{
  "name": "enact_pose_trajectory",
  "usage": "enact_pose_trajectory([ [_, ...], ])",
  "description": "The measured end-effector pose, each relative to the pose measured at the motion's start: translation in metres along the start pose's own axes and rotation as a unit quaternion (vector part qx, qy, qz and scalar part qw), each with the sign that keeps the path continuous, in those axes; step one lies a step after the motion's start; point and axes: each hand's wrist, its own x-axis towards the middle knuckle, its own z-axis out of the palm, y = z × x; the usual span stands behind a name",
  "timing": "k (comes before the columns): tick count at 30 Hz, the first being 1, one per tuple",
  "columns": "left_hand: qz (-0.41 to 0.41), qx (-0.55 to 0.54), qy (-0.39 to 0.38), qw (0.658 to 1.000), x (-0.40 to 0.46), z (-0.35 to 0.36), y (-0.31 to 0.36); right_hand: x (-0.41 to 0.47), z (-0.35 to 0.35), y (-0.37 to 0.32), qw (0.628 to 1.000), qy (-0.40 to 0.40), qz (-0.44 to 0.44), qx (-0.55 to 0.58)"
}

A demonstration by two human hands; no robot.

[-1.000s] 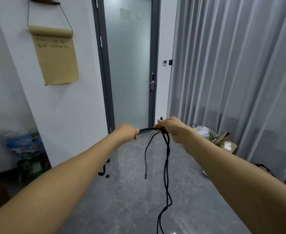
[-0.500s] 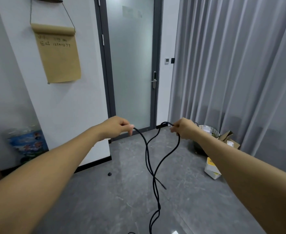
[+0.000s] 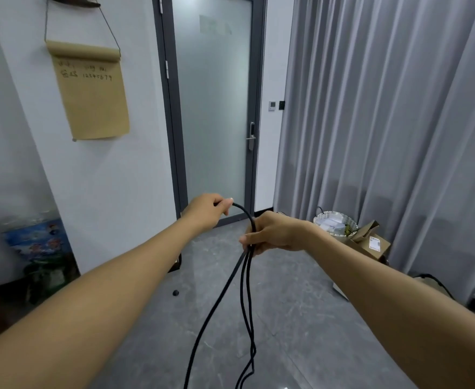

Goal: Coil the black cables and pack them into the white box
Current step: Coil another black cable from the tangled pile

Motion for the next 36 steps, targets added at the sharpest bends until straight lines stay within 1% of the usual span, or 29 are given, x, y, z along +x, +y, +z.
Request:
enact_pose_trajectory([
  [1,-0.011,0.015,0.012,1.0,0.0,0.006,-0.001,0.0,-0.001,0.001,1.0,-0.002,0.009,0.005],
  [4,-0.02,0.091,0.109,0.99,-0.007,0.013,0.006,0.0,-0.001,0.005,0.998,0.02,0.037,0.039],
  [5,-0.006,0.086,0.122,0.989,-0.013,0.013,0.011,0.001,-0.001,0.006,0.997,0.034,0.045,0.052],
  [6,0.006,0.063,0.104,0.993,-0.019,0.012,0.016,0.001,-0.002,0.005,0.995,0.048,0.054,0.069],
  [7,0.008,0.037,0.056,0.998,-0.025,0.012,0.021,0.001,-0.004,0.005,0.993,0.065,0.063,0.082],
  [8,-0.005,0.015,-0.021,1.0,-0.033,0.013,0.025,0.001,-0.006,0.005,0.99,0.082,0.068,0.092],
  [9,-0.034,-0.017,-0.115,0.993,-0.041,0.014,0.029,0.0,-0.008,0.005,0.988,0.098,0.072,0.099],
  [10,-0.074,-0.066,-0.21,0.973,-0.048,0.015,0.031,0.0,-0.01,0.006,0.986,0.111,0.074,0.103],
  [11,-0.103,-0.127,-0.282,0.945,-0.055,0.016,0.03,-0.002,-0.012,0.006,0.985,0.121,0.077,0.101],
  [12,-0.11,-0.184,-0.31,0.926,-0.059,0.018,0.029,-0.002,-0.015,0.007,0.984,0.127,0.078,0.1],
  [13,-0.098,-0.215,-0.299,0.925,-0.059,0.018,0.026,-0.004,-0.017,0.007,0.984,0.132,0.079,0.095],
  [14,-0.08,-0.21,-0.268,0.937,-0.057,0.017,0.025,-0.004,-0.02,0.008,0.983,0.135,0.081,0.095],
  [15,-0.062,-0.176,-0.232,0.955,-0.055,0.013,0.025,-0.004,-0.022,0.009,0.982,0.148,0.087,0.078],
  [16,-0.047,-0.134,-0.199,0.97,-0.052,0.009,0.025,-0.005,-0.026,0.011,0.981,0.168,0.095,0.034],
  [17,-0.038,-0.105,-0.174,0.978,-0.05,0.003,0.023,-0.007,-0.03,0.013,0.974,0.195,0.107,-0.038],
  [19,-0.031,-0.081,-0.142,0.986,-0.047,-0.012,0.017,-0.013,-0.041,0.022,0.95,0.237,0.126,-0.16],
  [21,-0.027,-0.088,-0.135,0.987,-0.047,-0.026,0.012,-0.022,-0.047,0.028,0.93,0.245,0.147,-0.232],
  [23,-0.018,-0.107,-0.143,0.984,-0.049,-0.034,0.011,-0.028,-0.044,0.027,0.902,0.219,0.157,-0.338],
  [24,-0.009,-0.114,-0.145,0.983,-0.051,-0.036,0.013,-0.028,-0.041,0.026,0.886,0.208,0.148,-0.388],
  [25,0.002,-0.118,-0.143,0.983,-0.051,-0.037,0.015,-0.027,-0.037,0.023,0.882,0.2,0.133,-0.407],
  [26,0.014,-0.122,-0.141,0.982,-0.051,-0.037,0.019,-0.023,-0.035,0.022,0.888,0.189,0.112,-0.404],
  [29,0.052,-0.137,-0.132,0.98,-0.05,-0.035,0.028,-0.013,-0.023,0.016,0.944,0.145,0.046,-0.292],
  [31,0.064,-0.153,-0.111,0.98,-0.049,-0.035,0.033,-0.009,-0.012,0.013,0.958,0.08,0.011,-0.274],
  [32,0.066,-0.16,-0.093,0.98,-0.048,-0.035,0.036,-0.008,-0.007,0.011,0.959,0.042,0.007,-0.281],
  [33,0.066,-0.166,-0.072,0.981,-0.046,-0.035,0.038,-0.009,-0.001,0.01,0.966,0.007,0.008,-0.26],
  [34,0.065,-0.171,-0.051,0.982,-0.043,-0.035,0.039,-0.01,0.001,0.011,0.978,-0.031,0.014,-0.205],
  [35,0.064,-0.175,-0.031,0.982,-0.04,-0.034,0.039,-0.011,0.002,0.012,0.99,-0.058,0.028,-0.123],
  [36,0.059,-0.178,-0.01,0.982,-0.036,-0.033,0.038,-0.012,0.001,0.013,0.996,-0.07,0.036,-0.051],
])
